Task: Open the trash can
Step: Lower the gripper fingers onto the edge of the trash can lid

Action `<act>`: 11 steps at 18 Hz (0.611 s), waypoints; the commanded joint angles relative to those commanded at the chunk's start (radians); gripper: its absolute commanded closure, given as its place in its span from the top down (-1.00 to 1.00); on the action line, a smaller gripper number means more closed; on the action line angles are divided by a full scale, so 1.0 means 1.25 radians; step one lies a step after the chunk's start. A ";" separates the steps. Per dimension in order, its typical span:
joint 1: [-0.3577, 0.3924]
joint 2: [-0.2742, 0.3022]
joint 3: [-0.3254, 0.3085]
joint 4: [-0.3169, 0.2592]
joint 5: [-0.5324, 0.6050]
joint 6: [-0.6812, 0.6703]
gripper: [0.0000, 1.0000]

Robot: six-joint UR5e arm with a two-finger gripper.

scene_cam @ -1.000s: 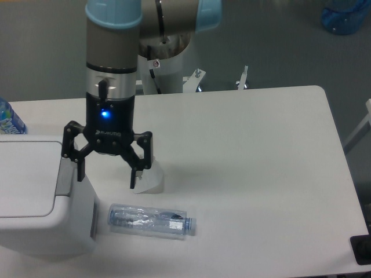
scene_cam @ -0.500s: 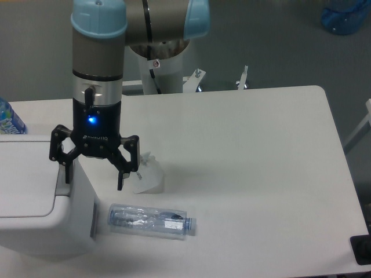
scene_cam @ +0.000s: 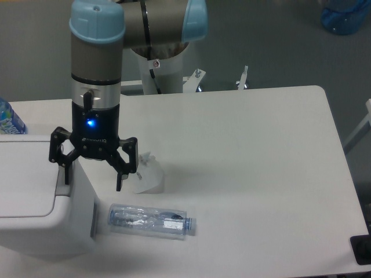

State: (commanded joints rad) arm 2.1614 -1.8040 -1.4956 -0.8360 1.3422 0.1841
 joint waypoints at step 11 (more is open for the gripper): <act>-0.004 -0.005 -0.001 0.000 0.000 0.002 1.00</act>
State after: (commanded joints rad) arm 2.1568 -1.8101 -1.4972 -0.8360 1.3422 0.1871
